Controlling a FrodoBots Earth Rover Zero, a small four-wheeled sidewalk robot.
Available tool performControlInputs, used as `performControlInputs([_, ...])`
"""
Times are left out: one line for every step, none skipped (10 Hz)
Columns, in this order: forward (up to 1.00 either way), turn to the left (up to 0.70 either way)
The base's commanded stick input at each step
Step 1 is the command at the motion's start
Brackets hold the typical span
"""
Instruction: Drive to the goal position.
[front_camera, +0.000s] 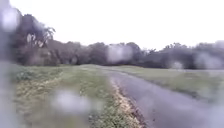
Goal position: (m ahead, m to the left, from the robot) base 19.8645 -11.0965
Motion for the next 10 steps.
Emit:
performControlInputs([0.85, -0.34])
performControlInputs([0.85, -0.34])
performControlInputs([0.85, -0.34])
performControlInputs([0.85, -0.34])
performControlInputs([0.85, -0.34])
performControlInputs([0.85, -0.34])
performControlInputs([0.85, -0.32])
performControlInputs([0.85, -0.14])
performControlInputs([0.85, -0.05])
performControlInputs([0.85, 0.00])
